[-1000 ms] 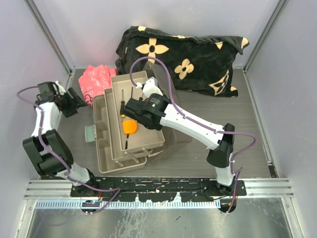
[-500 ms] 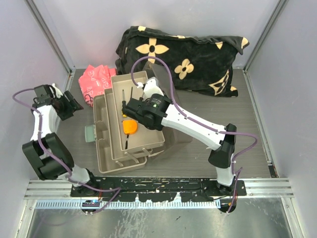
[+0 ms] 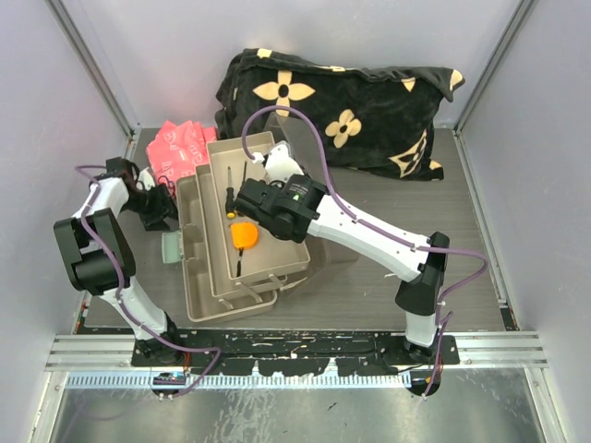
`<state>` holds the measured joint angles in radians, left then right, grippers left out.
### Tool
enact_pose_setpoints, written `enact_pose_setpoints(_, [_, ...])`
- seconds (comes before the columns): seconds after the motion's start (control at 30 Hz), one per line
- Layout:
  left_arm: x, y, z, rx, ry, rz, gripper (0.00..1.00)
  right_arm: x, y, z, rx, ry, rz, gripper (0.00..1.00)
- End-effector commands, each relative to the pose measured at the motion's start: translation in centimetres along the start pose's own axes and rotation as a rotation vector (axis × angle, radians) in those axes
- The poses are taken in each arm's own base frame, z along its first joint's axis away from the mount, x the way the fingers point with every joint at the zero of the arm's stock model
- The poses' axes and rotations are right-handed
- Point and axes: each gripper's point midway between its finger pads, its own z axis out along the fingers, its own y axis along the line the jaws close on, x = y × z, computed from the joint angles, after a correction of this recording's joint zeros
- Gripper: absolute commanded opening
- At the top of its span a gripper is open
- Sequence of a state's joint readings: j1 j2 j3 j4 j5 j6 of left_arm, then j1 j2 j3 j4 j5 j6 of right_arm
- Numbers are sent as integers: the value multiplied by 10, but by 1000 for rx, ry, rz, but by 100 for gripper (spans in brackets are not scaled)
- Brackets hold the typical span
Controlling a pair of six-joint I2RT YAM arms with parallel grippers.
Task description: Pack the tool kit
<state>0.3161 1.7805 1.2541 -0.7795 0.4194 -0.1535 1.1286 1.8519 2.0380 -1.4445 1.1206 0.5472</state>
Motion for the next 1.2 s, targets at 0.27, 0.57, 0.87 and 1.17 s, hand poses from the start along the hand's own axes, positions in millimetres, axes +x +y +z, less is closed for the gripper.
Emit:
enact_pose_setpoints(0.27, [-11, -119, 10, 207, 43, 110, 56, -100, -14, -25, -34, -246, 356, 1])
enact_pose_setpoints(0.57, [-17, -139, 40, 213, 63, 63, 55, -103, 58, -34, -52, -274, 237, 1])
enact_pose_setpoints(0.87, [-21, -149, 50, 221, 61, 65, 55, -83, 150, -94, 89, -440, 19, 81])
enact_pose_setpoints(1.17, [-30, -144, 33, 268, 18, 50, 55, -94, 114, -178, -89, -513, 328, 91])
